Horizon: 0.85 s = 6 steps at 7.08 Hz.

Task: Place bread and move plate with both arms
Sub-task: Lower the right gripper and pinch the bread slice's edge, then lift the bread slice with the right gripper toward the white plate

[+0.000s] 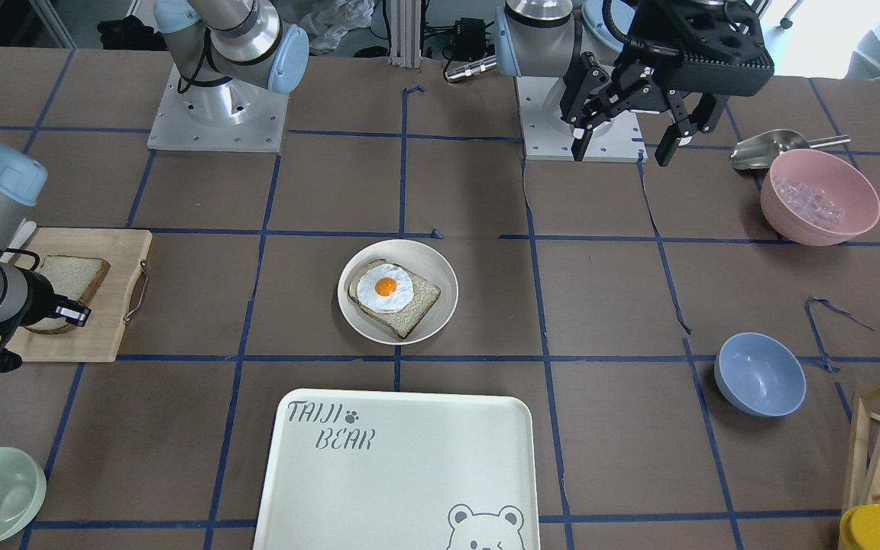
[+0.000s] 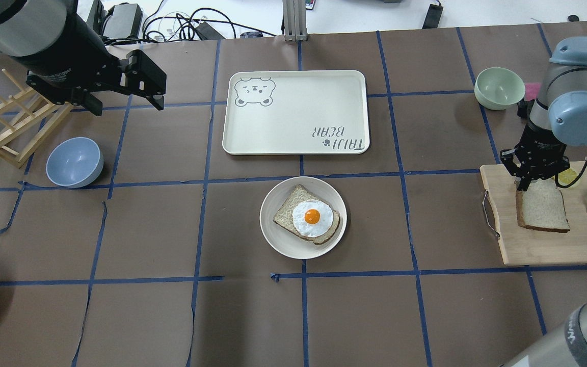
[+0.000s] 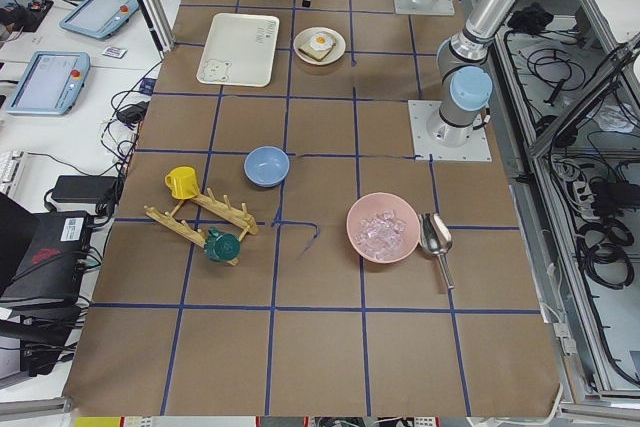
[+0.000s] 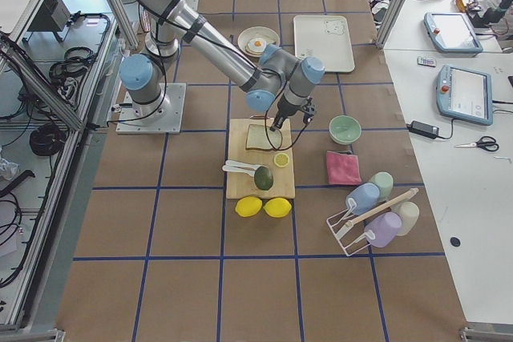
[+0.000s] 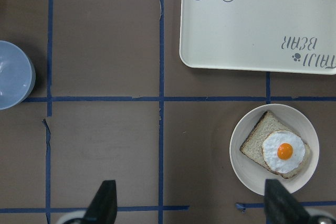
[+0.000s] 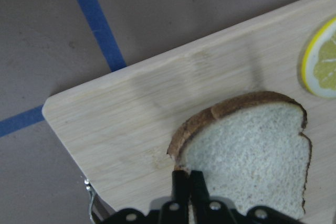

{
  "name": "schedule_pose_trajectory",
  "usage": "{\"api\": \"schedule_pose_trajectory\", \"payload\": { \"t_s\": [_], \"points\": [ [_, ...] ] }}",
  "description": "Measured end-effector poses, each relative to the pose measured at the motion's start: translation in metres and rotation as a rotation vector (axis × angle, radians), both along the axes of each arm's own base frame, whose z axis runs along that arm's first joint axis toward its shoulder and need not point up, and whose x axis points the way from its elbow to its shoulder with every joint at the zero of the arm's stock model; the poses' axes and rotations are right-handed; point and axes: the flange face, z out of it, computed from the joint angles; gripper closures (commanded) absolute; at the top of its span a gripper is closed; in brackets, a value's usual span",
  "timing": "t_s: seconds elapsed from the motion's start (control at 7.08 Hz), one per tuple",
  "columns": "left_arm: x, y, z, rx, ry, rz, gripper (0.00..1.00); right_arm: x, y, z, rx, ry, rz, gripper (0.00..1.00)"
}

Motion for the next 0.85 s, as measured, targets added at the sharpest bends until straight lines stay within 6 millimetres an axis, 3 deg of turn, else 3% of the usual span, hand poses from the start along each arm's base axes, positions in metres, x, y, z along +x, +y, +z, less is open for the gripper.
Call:
{"api": "schedule_pose_trajectory", "payload": {
  "t_s": [0.42, 0.85],
  "points": [
    [0.0, 0.0, 0.0, 0.0, -0.001, 0.0, 0.0, 0.021, 0.008, 0.048, 0.029, -0.018, 0.014, 1.0],
    [0.0, 0.0, 0.0, 0.0, 0.0, 0.0, 0.0, 0.084, 0.003, 0.122, 0.046, 0.006, 0.042, 1.0]
  ]
}}
